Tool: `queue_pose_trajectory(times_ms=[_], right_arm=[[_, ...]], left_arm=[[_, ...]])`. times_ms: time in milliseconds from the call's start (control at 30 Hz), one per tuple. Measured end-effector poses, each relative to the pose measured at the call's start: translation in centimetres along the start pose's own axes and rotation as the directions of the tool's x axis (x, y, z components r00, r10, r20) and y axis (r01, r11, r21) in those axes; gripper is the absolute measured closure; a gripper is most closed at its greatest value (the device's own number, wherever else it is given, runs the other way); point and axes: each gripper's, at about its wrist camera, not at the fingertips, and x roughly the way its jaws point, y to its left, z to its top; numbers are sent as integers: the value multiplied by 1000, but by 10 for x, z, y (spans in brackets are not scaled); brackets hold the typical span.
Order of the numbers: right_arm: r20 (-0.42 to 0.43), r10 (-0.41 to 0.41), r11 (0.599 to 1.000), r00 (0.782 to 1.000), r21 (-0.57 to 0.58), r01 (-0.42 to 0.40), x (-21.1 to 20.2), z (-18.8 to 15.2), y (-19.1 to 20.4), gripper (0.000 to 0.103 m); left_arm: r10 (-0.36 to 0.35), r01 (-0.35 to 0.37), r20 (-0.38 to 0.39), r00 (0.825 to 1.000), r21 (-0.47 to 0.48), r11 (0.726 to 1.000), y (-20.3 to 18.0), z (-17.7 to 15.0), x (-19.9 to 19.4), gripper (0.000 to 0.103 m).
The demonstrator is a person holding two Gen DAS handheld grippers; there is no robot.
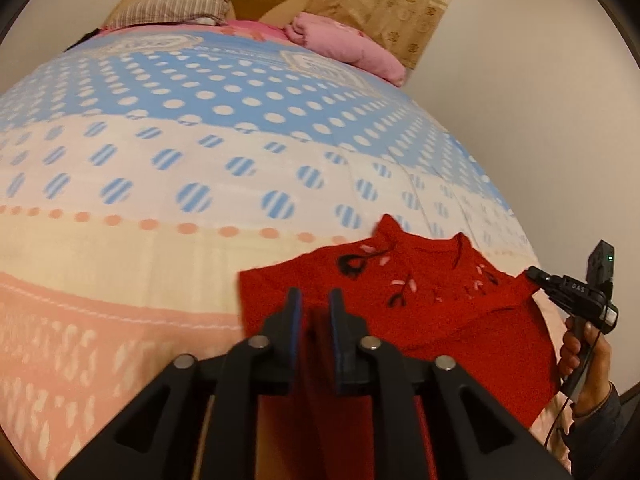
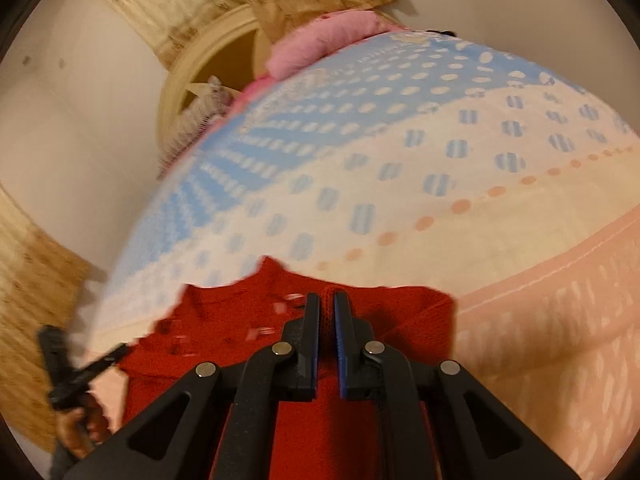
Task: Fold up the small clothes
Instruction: 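Lift the hem with both grippers and fold it up onto the collar, then open both grippers to release the folded hem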
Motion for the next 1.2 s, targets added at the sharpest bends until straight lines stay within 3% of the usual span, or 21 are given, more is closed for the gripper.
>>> queue_pose_trajectory(times_ms=[33, 67, 100, 133, 200, 267, 300, 367, 433, 533, 600, 700, 767, 833, 967, 1133, 1200], right_arm=[[5, -13, 1000, 1000, 0, 13, -3, -1, 1, 75], [5, -11, 1000, 1000, -4, 11, -6, -3, 2, 51], [0, 3, 1000, 1000, -21, -3, -11, -6, 7, 43], [-9, 4, 999, 1000, -44, -4, -14, -9, 14, 43], [-30, -19, 990, 999, -137, 15, -23, -20, 37, 43], [-75, 22, 979, 997, -202, -37, -22, -32, 57, 43], [-138, 36, 968, 990, -241, -69, -14, -39, 71, 43], [-269, 27, 947, 963, -300, -110, 13, -56, 93, 43], [-327, -15, 933, 945, -344, -104, 37, -66, 106, 43], [-259, -64, 924, 964, -381, -41, 54, -57, 119, 43], [-179, -77, 934, 981, -358, 8, 54, -38, 119, 43], [-134, -30, 960, 991, -279, -9, 37, -22, 111, 43], [-113, 0, 960, 994, -278, -32, 23, -23, 108, 43], [-107, -15, 955, 994, -295, -17, 12, -29, 104, 43], [-107, -9, 966, 994, -256, -19, -14, -51, 80, 43], [-71, -37, 975, 997, -223, 21, -52, -74, 47, 43], [-52, -51, 977, 997, -208, 39, -63, -80, 36, 43]], left_arm=[[4, -4, 6, 1000, 1, 1000, 2, -1, -5, 63], [32, -33, 21, 999, 5, 999, 4, -3, -12, 45], [65, -65, 35, 997, 11, 998, 5, -6, -17, 37], [86, -87, 55, 995, 23, 996, 5, -10, -25, 32], [104, -107, 64, 993, 51, 993, 2, -18, -31, 32], [101, -106, 56, 993, 86, 991, -6, -25, -31, 23], [103, -107, 42, 994, 108, 988, -11, -29, -28, 21], [141, -143, 23, 990, 165, 976, -24, -34, -16, 20], [191, -193, 32, 981, 205, 960, -33, -35, -7, 20], [286, -298, 86, 954, 214, 930, -34, -25, 2, 20], [308, -323, 107, 945, 177, 930, -28, -18, -4, 20], [272, -288, 123, 954, 137, 948, -21, -16, -22, 20], [277, -297, 133, 952, 161, 941, -22, -21, -29, 20], [291, -312, 135, 947, 181, 933, -23, -28, -34, 20], [254, -272, 121, 960, 171, 947, -23, -45, -42, 20], [247, -264, 106, 963, 208, 942, -29, -67, -42, 18], [270, -286, 102, 957, 214, 934, -29, -72, -34, 17]])
